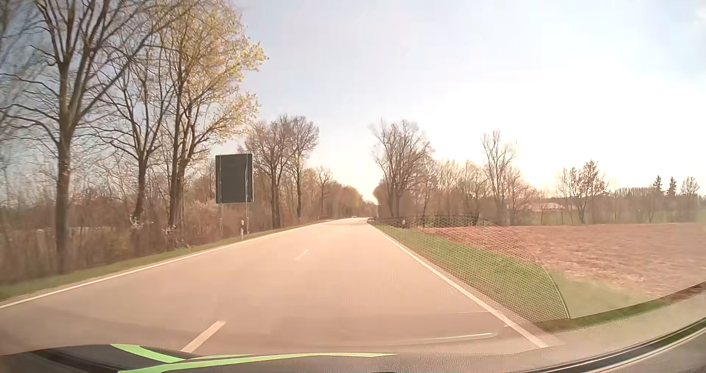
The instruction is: Follow the waypoints while adhering to traffic rules and regulations
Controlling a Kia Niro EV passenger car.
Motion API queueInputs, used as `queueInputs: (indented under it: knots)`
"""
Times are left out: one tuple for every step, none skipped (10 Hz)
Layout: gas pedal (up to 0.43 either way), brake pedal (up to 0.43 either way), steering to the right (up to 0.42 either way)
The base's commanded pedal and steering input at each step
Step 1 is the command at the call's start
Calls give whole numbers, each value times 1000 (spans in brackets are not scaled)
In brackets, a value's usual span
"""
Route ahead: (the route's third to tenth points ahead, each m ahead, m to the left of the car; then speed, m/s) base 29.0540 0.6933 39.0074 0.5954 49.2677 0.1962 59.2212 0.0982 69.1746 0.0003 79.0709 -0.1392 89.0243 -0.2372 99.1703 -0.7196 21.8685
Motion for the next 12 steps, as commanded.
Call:
queueInputs:
  knots:
    - [280,0,0]
    - [280,0,0]
    - [287,0,0]
    - [287,0,0]
    - [287,0,0]
    - [287,0,0]
    - [287,0,0]
    - [287,0,0]
    - [287,0,0]
    - [287,0,0]
    - [287,0,0]
    - [287,0,0]
